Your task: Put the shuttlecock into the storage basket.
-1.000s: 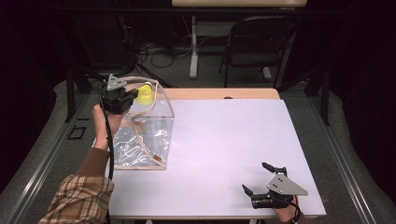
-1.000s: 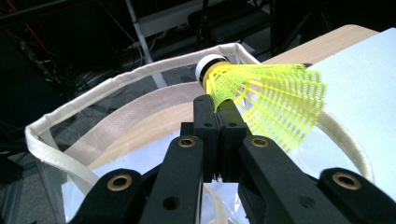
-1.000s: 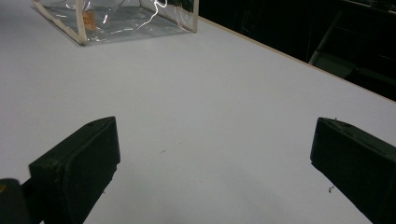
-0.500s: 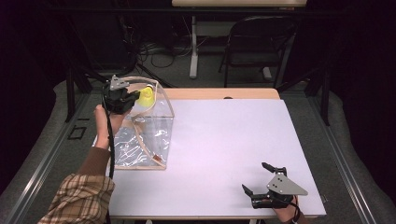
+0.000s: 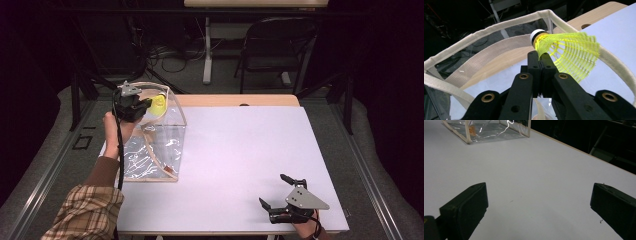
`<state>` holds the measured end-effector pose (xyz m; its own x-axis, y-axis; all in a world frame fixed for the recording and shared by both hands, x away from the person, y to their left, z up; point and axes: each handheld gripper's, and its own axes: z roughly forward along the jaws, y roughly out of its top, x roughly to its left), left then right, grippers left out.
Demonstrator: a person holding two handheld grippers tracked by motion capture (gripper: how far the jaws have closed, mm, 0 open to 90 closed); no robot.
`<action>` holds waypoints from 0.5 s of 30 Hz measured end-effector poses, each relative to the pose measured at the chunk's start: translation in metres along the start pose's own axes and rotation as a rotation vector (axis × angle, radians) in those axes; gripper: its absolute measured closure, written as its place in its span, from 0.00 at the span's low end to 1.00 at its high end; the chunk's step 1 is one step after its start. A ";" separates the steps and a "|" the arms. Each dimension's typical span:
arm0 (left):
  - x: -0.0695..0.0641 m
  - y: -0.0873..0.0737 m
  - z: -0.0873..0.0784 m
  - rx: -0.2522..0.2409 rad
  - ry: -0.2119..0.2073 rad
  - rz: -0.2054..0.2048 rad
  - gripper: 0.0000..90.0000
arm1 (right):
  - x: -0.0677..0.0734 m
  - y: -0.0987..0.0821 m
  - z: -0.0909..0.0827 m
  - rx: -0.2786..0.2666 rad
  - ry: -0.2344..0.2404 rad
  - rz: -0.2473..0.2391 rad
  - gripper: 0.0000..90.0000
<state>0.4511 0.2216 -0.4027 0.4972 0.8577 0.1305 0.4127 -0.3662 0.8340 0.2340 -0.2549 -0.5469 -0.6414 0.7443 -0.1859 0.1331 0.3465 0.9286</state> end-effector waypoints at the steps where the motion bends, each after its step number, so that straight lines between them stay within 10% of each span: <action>1: 0.000 0.000 0.000 0.000 0.000 0.000 0.99 | 0.000 0.000 0.000 0.000 0.000 0.000 0.01; 15: 0.003 -0.001 0.004 0.026 -0.005 0.007 0.99 | 0.000 0.000 0.001 0.002 0.001 -0.001 0.01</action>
<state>0.4551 0.2229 -0.4052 0.5040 0.8533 0.1335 0.4291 -0.3815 0.8188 0.2345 -0.2544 -0.5473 -0.6420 0.7435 -0.1870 0.1338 0.3488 0.9276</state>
